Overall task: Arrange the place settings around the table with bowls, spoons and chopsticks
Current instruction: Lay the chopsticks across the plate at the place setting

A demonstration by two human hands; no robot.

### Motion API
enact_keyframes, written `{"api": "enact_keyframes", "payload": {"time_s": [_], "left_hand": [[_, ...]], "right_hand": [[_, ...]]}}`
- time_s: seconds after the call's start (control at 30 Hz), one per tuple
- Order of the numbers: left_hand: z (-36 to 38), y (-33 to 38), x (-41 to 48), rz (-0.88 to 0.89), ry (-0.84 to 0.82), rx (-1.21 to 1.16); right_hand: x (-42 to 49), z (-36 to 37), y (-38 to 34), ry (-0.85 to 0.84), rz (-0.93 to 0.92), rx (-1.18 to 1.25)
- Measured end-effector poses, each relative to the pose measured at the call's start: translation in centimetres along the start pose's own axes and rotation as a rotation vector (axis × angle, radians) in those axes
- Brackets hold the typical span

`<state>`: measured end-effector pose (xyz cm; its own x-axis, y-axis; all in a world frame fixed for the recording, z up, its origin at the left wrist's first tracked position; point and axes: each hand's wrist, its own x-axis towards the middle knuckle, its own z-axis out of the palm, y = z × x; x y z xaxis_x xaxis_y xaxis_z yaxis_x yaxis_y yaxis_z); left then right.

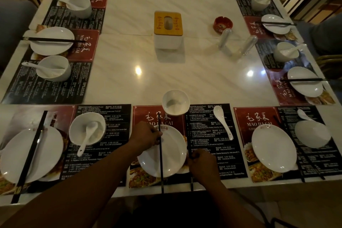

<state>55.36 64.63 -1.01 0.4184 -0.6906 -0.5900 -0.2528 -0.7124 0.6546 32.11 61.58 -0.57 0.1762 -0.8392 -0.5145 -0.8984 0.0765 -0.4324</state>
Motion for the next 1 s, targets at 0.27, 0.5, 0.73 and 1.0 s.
{"api": "enact_keyframes", "payload": {"time_s": [0.27, 0.5, 0.73, 1.0], "left_hand": [[0.1, -0.3, 0.3, 0.000, -0.014, -0.035], [0.2, -0.2, -0.1, 0.021, -0.036, -0.032], [-0.2, -0.3, -0.8, 0.008, -0.061, -0.064], [-0.1, -0.7, -0.9, -0.081, -0.045, -0.196]], "right_hand": [[-2.0, -1.5, 1.0, -0.062, 0.028, 0.021], [-3.6, 0.3, -0.4, -0.118, -0.056, 0.020], [-2.9, 2.4, -3.5, -0.071, -0.103, 0.032], [-2.7, 3.5, -4.0, -0.057, -0.185, -0.067]]}}
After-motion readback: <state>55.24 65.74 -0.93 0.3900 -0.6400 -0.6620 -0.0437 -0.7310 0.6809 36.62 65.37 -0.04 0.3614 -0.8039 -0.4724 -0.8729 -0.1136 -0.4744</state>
